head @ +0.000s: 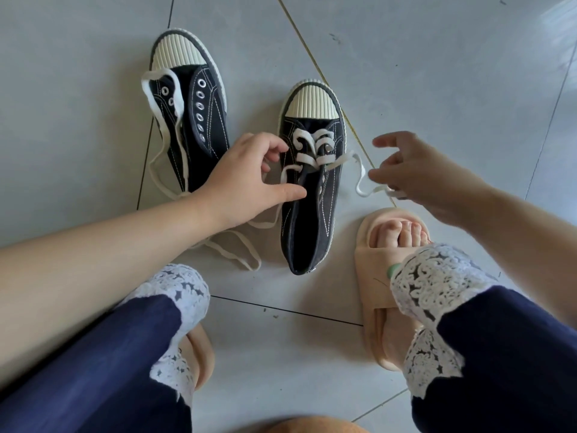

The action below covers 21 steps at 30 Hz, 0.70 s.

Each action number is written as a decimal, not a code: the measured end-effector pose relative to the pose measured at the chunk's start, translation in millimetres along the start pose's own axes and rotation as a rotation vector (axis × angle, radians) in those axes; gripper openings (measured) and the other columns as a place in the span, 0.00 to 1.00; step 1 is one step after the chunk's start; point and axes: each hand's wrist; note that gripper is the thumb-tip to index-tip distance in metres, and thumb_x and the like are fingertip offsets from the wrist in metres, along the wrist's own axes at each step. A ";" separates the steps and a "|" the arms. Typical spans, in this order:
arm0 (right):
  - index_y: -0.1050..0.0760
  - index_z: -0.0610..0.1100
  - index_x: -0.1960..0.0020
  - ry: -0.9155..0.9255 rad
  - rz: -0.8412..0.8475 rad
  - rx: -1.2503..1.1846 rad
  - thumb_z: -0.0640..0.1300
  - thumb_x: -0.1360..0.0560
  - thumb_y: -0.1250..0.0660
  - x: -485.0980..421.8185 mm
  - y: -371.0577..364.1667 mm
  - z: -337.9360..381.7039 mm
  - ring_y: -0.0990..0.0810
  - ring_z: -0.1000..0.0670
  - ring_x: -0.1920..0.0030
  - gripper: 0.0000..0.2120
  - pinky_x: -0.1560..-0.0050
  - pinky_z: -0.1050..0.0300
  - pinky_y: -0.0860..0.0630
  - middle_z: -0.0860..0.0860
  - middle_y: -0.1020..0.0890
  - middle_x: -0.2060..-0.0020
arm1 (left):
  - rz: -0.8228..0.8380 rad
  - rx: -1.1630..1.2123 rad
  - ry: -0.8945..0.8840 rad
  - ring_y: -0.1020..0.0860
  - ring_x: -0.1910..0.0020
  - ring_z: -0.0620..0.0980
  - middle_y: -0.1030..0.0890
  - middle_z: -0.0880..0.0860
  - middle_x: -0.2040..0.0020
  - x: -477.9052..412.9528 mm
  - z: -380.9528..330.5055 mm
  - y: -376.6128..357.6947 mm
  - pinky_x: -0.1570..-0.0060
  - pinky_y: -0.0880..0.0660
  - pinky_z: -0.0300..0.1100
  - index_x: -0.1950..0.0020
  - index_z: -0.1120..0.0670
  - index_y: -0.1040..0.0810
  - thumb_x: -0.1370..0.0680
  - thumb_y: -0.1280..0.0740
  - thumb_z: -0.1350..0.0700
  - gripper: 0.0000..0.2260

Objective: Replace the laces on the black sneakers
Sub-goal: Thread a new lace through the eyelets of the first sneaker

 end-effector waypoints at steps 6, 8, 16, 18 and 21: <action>0.24 0.44 0.47 -0.025 0.325 -0.412 0.24 0.27 0.43 7.9 10.1 18.5 0.29 0.54 0.66 0.19 0.65 0.66 0.30 0.50 0.28 0.65 | 0.015 0.052 0.034 0.28 0.64 0.40 0.25 0.45 0.60 3.1 -8.3 -4.6 0.60 0.29 0.32 0.51 0.52 0.28 0.35 0.25 0.47 0.18; 0.24 0.45 0.50 0.028 0.353 -0.343 0.24 0.28 0.41 9.7 5.9 21.4 0.27 0.55 0.63 0.19 0.61 0.68 0.27 0.50 0.26 0.63 | 0.040 0.007 0.040 0.29 0.65 0.38 0.26 0.44 0.60 2.0 -10.0 -6.8 0.60 0.29 0.33 0.51 0.51 0.28 0.34 0.25 0.48 0.18; 0.24 0.46 0.54 0.185 0.188 -0.285 0.27 0.31 0.34 10.6 -9.4 33.7 0.22 0.56 0.63 0.15 0.54 0.62 0.23 0.53 0.21 0.64 | -0.032 0.435 0.321 0.23 0.67 0.39 0.21 0.47 0.65 5.3 -10.9 -11.8 0.65 0.24 0.31 0.61 0.49 0.23 0.29 0.30 0.65 0.11; 0.23 0.48 0.59 0.228 0.166 -0.176 0.30 0.30 0.33 12.4 -21.0 37.7 0.22 0.54 0.61 0.13 0.50 0.58 0.24 0.52 0.19 0.63 | -0.013 0.554 0.381 0.21 0.64 0.44 0.20 0.51 0.63 6.3 -12.0 -11.2 0.65 0.22 0.32 0.60 0.51 0.23 0.28 0.32 0.68 0.11; 0.23 0.53 0.62 0.313 0.146 0.036 0.36 0.30 0.32 14.5 -35.3 42.0 0.22 0.59 0.62 0.12 0.53 0.63 0.25 0.55 0.18 0.64 | -0.007 0.646 0.429 0.22 0.63 0.45 0.21 0.52 0.63 6.3 -13.2 -10.4 0.65 0.22 0.33 0.60 0.54 0.23 0.28 0.33 0.70 0.11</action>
Point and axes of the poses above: each hand's wrist, its own x-axis away from the middle knuckle, its own y-axis out of the back of the hand, z = x × y
